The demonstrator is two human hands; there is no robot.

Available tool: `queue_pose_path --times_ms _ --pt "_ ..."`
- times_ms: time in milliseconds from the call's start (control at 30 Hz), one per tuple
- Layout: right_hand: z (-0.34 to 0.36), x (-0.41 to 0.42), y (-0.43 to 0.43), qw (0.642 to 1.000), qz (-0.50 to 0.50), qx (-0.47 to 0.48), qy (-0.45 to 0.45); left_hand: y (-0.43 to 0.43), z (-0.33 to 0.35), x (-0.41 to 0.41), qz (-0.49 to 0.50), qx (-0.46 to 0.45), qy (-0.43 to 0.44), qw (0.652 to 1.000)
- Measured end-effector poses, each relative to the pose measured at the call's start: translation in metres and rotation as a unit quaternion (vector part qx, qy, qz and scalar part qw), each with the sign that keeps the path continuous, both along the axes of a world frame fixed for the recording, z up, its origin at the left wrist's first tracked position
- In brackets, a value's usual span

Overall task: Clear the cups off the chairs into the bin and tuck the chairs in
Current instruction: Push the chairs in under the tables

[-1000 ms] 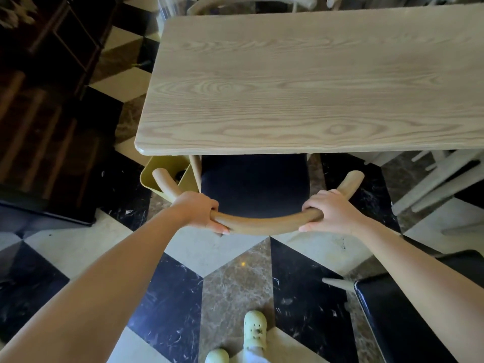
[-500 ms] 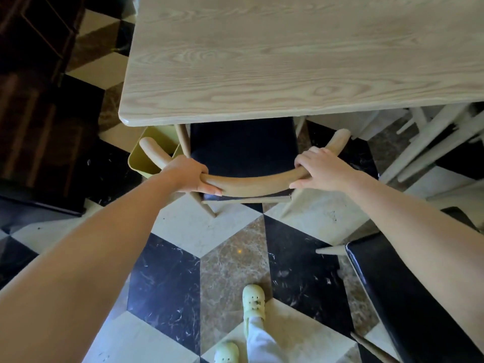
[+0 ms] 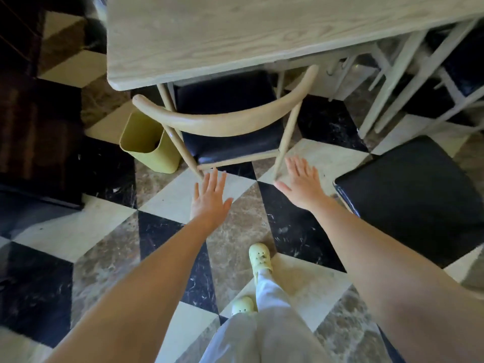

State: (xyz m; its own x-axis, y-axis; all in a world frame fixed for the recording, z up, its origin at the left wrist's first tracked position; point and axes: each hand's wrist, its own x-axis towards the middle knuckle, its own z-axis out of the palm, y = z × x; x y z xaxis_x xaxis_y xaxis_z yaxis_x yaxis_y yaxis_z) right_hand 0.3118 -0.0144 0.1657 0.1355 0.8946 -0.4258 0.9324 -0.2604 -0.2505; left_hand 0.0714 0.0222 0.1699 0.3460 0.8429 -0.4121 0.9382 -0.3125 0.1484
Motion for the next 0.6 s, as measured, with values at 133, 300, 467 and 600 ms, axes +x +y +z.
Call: queue_pose_path --times_ms 133,300,467,600 --pt "-0.014 -0.018 -0.089 0.997 0.003 -0.071 0.020 -0.069 -0.013 -0.001 -0.063 -0.125 0.072 0.987" --pt "-0.019 -0.032 -0.188 0.984 -0.019 -0.163 0.068 -0.138 -0.007 0.012 -0.179 -0.190 0.104 0.960" --pt "-0.015 -0.022 -0.270 0.975 -0.053 -0.195 0.090 -0.194 0.004 0.042 -0.241 -0.242 0.107 0.934" --pt "-0.003 0.001 -0.328 0.969 -0.087 -0.204 0.107 -0.232 0.016 0.076 -0.273 -0.274 0.125 0.914"
